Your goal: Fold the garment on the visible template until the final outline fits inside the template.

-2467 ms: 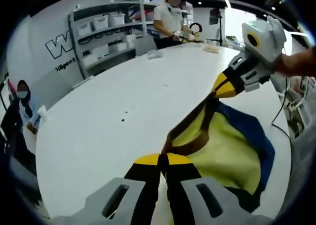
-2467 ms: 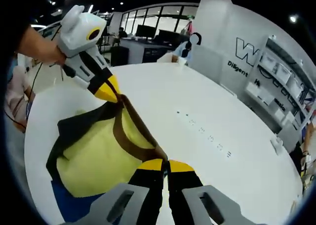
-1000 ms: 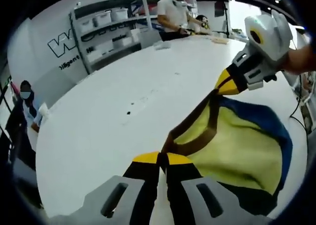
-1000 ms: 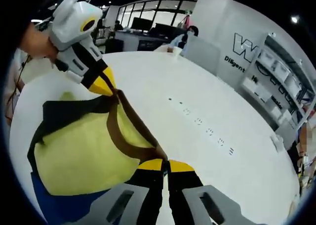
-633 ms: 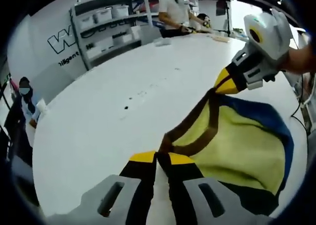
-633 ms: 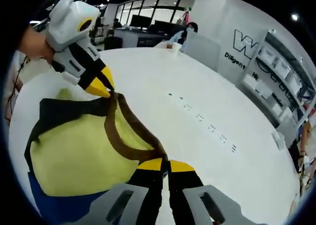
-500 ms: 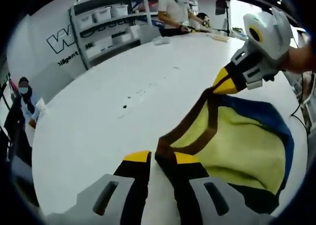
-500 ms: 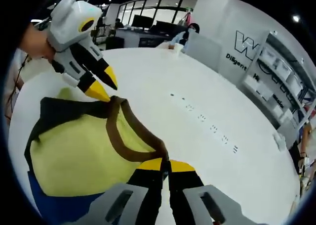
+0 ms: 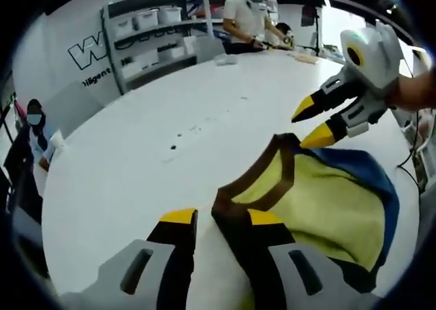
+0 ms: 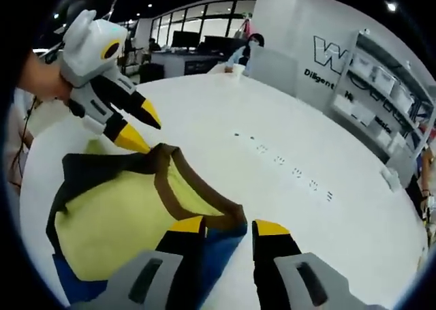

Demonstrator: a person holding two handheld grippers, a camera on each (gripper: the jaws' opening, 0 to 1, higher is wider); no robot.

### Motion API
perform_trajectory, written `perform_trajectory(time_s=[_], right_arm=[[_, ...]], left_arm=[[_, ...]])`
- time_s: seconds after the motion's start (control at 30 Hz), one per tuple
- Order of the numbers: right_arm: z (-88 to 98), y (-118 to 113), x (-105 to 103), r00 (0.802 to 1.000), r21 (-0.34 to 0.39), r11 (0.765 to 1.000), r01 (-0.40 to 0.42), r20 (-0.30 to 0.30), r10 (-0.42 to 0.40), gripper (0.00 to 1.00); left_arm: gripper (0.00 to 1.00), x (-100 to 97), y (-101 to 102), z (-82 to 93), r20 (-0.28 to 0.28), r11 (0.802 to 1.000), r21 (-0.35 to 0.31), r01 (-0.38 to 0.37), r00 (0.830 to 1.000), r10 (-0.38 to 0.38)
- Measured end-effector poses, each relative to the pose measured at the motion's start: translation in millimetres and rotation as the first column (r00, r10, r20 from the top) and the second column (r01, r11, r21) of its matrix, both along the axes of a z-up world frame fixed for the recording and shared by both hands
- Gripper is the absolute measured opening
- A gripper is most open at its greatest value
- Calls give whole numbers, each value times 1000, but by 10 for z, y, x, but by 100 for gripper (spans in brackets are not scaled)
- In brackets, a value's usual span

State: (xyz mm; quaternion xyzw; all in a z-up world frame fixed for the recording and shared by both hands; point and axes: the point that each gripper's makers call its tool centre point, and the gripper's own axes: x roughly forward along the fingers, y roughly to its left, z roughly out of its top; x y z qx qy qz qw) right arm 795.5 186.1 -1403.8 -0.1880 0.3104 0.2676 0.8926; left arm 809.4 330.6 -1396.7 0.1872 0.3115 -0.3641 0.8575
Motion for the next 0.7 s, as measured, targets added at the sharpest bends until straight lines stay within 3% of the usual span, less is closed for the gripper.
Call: perform_trajectory(time_s=[0.53, 0.7], right_arm=[[80, -59, -199, 999, 50, 998, 41, -4, -41, 37], [116, -47, -257, 997, 80, 994, 71, -12, -71, 42]], left_arm=[[43, -172, 34, 39, -12, 1000, -22, -17, 1000, 17], [48, -210, 45, 71, 0, 1000, 6, -11, 1000, 11]])
